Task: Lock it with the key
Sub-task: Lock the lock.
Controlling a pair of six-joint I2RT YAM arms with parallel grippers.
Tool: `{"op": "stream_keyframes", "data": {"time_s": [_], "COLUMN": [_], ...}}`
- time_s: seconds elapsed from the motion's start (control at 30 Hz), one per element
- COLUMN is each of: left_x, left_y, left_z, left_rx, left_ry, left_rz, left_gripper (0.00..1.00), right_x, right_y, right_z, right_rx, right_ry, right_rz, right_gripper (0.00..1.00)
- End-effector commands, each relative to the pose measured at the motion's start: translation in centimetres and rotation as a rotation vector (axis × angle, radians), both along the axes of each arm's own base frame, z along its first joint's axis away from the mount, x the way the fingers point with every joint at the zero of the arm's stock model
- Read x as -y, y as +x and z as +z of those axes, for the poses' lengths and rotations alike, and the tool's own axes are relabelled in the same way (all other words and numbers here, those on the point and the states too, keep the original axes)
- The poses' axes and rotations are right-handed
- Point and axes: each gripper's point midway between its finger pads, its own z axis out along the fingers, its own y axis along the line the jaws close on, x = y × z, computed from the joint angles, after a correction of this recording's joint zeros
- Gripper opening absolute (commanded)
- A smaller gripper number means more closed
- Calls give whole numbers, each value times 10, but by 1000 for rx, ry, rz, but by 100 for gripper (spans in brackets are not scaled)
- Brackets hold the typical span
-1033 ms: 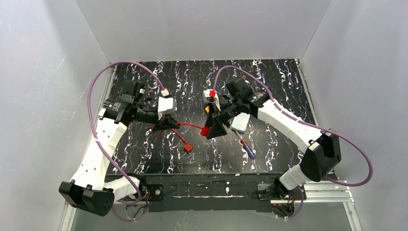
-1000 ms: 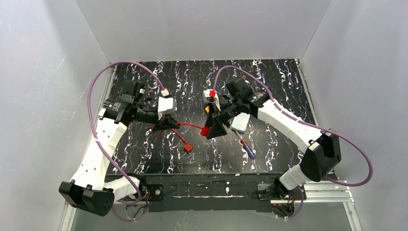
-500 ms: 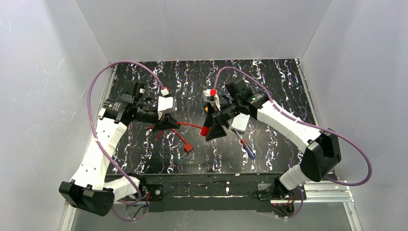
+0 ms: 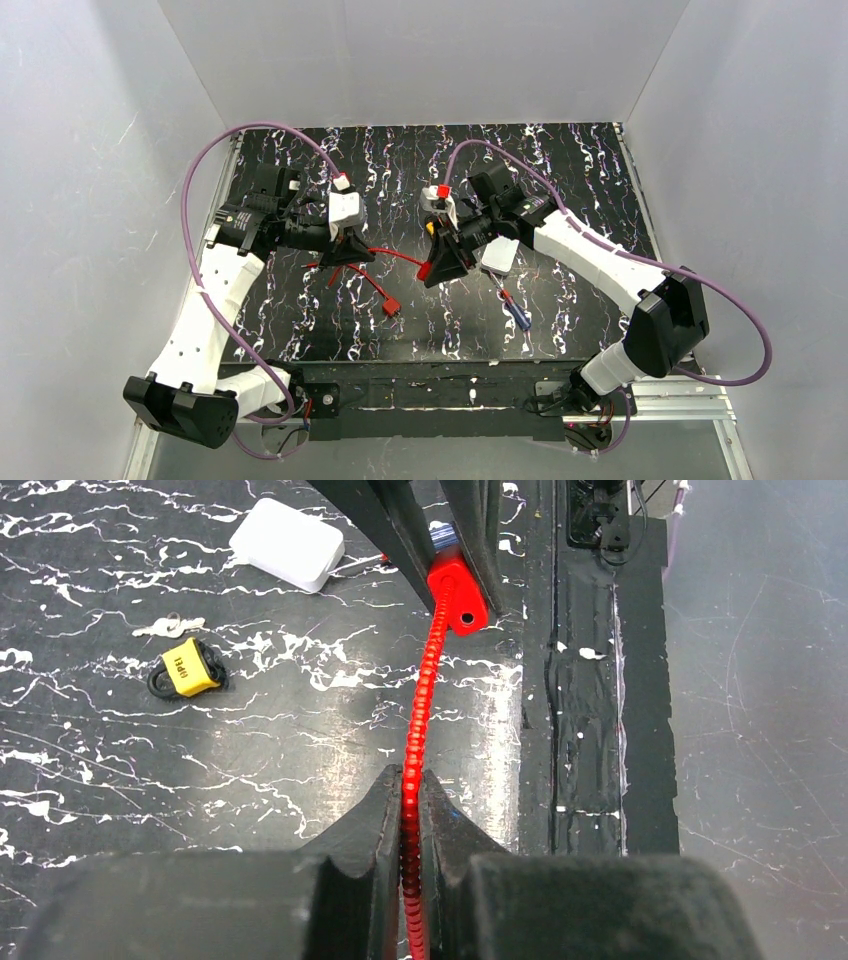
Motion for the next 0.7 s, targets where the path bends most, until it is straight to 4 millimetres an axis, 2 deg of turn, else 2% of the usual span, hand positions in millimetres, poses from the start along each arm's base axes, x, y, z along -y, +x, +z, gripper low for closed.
{"op": "stream_keyframes", "data": {"time_s": [0.0, 0.03, 0.17, 0.23, 0.33, 0.5, 0.67], "left_x": [-1, -2, -14, -22, -32, -44, -54], "left_y": [9, 12, 18, 21, 28, 37, 40], "left_z": [4, 0, -15, -25, -37, -39, -42], "left_rx": [-21, -32, -28, -3, 20, 78, 145], "left_ry": [-12, 1, 79, 128, 197, 280, 345], "left_rz": [65, 86, 155, 181, 209, 206, 185], "left_gripper": [0, 0, 19, 28, 35, 58, 61], "right_x": [1, 3, 11, 14, 15, 18, 21], "right_y": [11, 17, 30, 30, 29, 30, 28], "right_z": [11, 11, 14, 16, 19, 15, 15], "right_rx": [1, -1, 18, 37, 42, 43, 48], "right_ry": [30, 28, 9, -1, -2, -35, -54], "right_rz": [-22, -39, -81, -82, -85, -91, -92], "right_gripper": [1, 1, 1, 1, 1, 1, 1]}}
